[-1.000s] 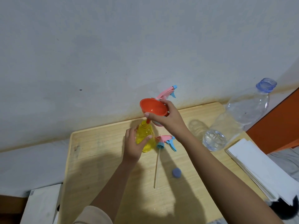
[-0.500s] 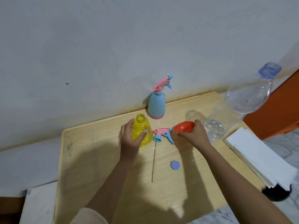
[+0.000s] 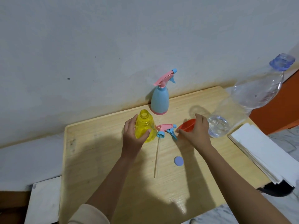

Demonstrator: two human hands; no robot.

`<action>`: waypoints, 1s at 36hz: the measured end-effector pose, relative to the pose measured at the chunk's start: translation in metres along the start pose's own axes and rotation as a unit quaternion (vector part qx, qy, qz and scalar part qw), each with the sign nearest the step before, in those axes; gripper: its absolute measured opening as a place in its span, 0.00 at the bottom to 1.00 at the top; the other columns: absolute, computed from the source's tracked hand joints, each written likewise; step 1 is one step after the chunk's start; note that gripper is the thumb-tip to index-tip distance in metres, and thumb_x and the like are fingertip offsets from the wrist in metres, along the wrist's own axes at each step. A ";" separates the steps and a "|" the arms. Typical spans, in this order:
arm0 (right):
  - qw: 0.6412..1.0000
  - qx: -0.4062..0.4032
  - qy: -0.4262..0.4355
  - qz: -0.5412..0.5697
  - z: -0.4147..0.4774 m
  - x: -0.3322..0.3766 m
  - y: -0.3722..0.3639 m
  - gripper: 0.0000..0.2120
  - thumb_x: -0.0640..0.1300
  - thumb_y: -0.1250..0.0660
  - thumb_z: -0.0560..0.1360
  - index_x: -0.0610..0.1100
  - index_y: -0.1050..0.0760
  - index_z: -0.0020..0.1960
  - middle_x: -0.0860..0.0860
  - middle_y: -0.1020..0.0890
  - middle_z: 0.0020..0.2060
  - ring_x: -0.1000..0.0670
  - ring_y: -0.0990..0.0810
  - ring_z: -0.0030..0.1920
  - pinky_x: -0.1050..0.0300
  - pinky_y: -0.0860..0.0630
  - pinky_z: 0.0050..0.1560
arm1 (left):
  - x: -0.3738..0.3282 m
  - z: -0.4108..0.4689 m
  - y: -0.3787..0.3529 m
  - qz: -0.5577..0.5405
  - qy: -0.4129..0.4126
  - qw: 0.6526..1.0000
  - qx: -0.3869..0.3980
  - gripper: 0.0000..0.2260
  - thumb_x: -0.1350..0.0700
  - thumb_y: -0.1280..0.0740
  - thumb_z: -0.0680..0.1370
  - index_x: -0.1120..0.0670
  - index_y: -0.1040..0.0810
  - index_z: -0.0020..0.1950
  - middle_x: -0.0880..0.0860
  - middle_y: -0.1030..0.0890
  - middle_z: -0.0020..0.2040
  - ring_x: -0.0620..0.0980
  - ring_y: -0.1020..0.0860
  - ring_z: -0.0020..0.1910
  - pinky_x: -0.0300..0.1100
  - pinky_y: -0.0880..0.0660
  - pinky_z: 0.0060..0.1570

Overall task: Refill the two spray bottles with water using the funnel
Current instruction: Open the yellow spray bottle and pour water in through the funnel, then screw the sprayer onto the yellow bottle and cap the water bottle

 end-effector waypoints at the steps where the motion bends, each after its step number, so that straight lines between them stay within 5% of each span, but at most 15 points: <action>1: 0.999 -0.023 0.031 0.007 -0.005 0.006 0.001 0.40 0.47 0.24 0.66 0.39 0.40 0.70 0.43 0.37 0.68 0.45 0.39 0.69 0.57 0.36 0.63 | 0.001 0.000 0.000 0.001 0.000 1.000 0.000 0.30 0.49 0.29 0.68 0.51 0.31 0.70 0.50 0.27 0.60 0.49 0.26 0.61 0.37 0.29 0.57; 5: 0.988 -0.009 0.149 0.041 -0.023 0.025 -0.015 0.23 0.42 0.28 0.70 0.38 0.30 0.62 0.44 0.28 0.58 0.55 0.32 0.56 0.65 0.35 0.53 | 0.003 -0.002 0.002 0.003 -0.002 1.000 -0.002 0.33 0.43 0.31 0.67 0.50 0.32 0.70 0.50 0.27 0.61 0.49 0.27 0.62 0.46 0.27 0.60; 9: 0.985 0.086 0.147 0.003 -0.031 0.032 -0.051 0.10 0.42 0.32 0.73 0.38 0.27 0.51 0.43 0.24 0.48 0.44 0.25 0.50 0.55 0.32 0.46 | 0.004 -0.002 0.004 0.009 -0.005 1.000 -0.006 0.33 0.42 0.31 0.67 0.49 0.32 0.70 0.47 0.28 0.60 0.51 0.26 0.61 0.51 0.26 0.61; 14: 0.994 0.100 -0.002 -0.042 -0.028 0.034 -0.083 0.17 0.48 0.37 0.77 0.35 0.31 0.57 0.38 0.26 0.54 0.39 0.25 0.53 0.49 0.30 0.49 | 0.008 -0.004 0.008 0.018 0.002 1.000 -0.009 0.34 0.40 0.31 0.67 0.48 0.33 0.71 0.46 0.29 0.60 0.50 0.26 0.61 0.48 0.26 0.60; 21: 0.993 0.091 -0.067 -0.017 -0.015 0.038 -0.096 0.18 0.47 0.35 0.75 0.33 0.30 0.56 0.36 0.23 0.51 0.38 0.23 0.52 0.49 0.29 0.46 | 0.013 -0.004 0.013 0.012 0.008 1.000 -0.002 0.34 0.40 0.31 0.66 0.47 0.32 0.71 0.46 0.29 0.61 0.49 0.27 0.62 0.49 0.27 0.62; 28: 0.991 0.041 -0.048 0.118 -0.023 0.043 -0.073 0.11 0.44 0.34 0.75 0.39 0.32 0.39 0.49 0.30 0.30 0.49 0.31 0.34 0.66 0.36 0.27 | 0.012 -0.004 0.016 -0.011 -0.003 1.000 0.000 0.33 0.42 0.30 0.66 0.46 0.32 0.69 0.46 0.28 0.61 0.50 0.26 0.62 0.48 0.26 0.61; 36: 0.944 -0.009 0.016 0.331 -0.011 0.101 -0.018 0.04 0.42 0.33 0.73 0.41 0.25 0.43 0.44 0.23 0.35 0.50 0.26 0.38 0.63 0.31 0.39 | 0.016 -0.006 0.015 -0.047 -0.005 0.999 0.006 0.30 0.43 0.29 0.67 0.41 0.33 0.68 0.43 0.28 0.60 0.46 0.27 0.63 0.51 0.29 0.64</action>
Point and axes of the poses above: each hand's wrist, its own z-axis towards the middle knuckle, its own y-axis out of the back of the hand, x = y × z, the point moved 1 cm from there along z, towards the middle knuckle
